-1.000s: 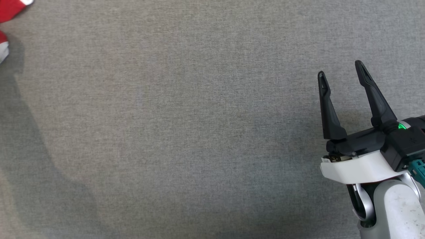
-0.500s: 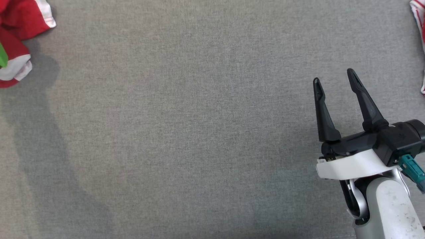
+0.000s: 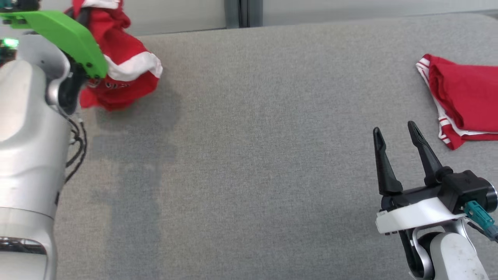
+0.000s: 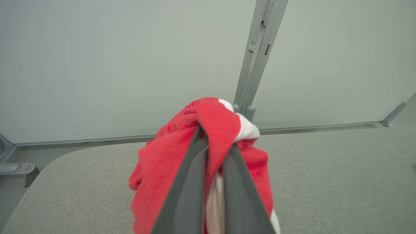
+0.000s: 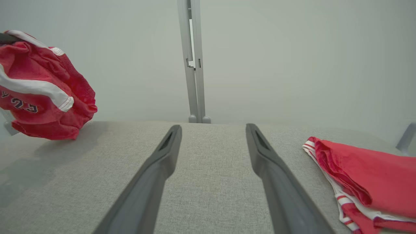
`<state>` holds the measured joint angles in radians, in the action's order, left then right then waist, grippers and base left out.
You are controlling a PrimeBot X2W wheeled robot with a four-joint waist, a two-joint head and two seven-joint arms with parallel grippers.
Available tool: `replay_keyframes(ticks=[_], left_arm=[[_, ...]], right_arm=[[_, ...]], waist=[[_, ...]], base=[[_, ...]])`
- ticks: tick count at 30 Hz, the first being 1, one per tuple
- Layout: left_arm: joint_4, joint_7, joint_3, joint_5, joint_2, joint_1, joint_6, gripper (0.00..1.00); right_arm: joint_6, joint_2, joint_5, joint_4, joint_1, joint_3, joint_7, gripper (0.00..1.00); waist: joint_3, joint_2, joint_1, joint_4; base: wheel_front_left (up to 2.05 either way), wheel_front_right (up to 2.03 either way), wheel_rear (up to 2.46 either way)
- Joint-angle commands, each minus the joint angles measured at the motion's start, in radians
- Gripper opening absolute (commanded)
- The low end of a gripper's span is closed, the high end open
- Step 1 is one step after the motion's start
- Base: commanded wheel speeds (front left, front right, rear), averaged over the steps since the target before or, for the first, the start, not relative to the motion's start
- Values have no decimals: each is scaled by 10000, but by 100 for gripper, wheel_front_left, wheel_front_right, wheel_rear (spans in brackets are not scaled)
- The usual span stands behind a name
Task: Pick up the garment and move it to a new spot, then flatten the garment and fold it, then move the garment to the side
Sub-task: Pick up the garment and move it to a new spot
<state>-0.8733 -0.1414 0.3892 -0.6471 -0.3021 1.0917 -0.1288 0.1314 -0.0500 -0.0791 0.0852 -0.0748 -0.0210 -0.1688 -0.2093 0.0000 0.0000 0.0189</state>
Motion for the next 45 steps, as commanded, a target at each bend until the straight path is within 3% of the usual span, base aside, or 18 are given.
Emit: replay_keyframes(ticks=[1, 8, 12, 20, 27, 28, 30, 31, 38, 45], left_arm=[[218, 8, 107, -223, 199, -326, -14, 0], [1359, 185, 588, -1143, 1732, -1476, -16, 0], [1947, 554, 968, -1466, 2276, -2502, 28, 0], [2598, 1833, 2669, -2359, 2499, -4933, 708, 0], [2304, 2698, 4016, -2954, 2490, -6117, 1182, 0], [2265, 2845, 4148, -2993, 2490, -6175, 1223, 6], [2187, 3197, 4350, -2934, 2488, -6266, 1335, 47], [2151, 3329, 4455, -2856, 2491, -6287, 1387, 98], [2273, 4009, 4872, -1970, 2492, -6384, 1588, 100], [3421, 4070, 4143, -1425, 2173, -7161, 2003, 100]], right_arm=[[-14, -13, -120, -68, 237, 77, -51, 100], [-14, -11, -226, -113, 716, 341, -113, 100], [-14, -11, -299, -116, 828, 329, -113, 100], [-14, -12, -493, -327, 624, 81, -243, 100], [-14, -10, -528, -702, 550, -76, -355, 100], [-14, -10, -541, -773, 554, -102, -382, 100], [-14, -12, -551, -910, 583, -127, -408, 100], [-14, -12, -563, -962, 601, -143, -418, 100], [-14, -12, -611, -1306, 771, -203, -427, 100], [-14, -12, -696, -1464, 1021, -211, -341, 100]], waist=[[1314, 0, 0, 312], [1730, 0, 0, 489], [1623, 0, 0, 600], [1136, 0, 0, 894], [1058, 0, 0, 937], [1081, 0, 0, 918], [1157, 0, 0, 864], [1189, 0, 0, 840], [1672, 0, 0, 618], [2282, 0, 0, 427]], base=[[0, 0, 0], [0, 0, 0], [0, 0, 0], [0, 0, 0], [0, 0, 0], [0, 0, 0], [0, 0, 0], [0, 0, 0], [0, 0, 0], [0, 0, 0]])
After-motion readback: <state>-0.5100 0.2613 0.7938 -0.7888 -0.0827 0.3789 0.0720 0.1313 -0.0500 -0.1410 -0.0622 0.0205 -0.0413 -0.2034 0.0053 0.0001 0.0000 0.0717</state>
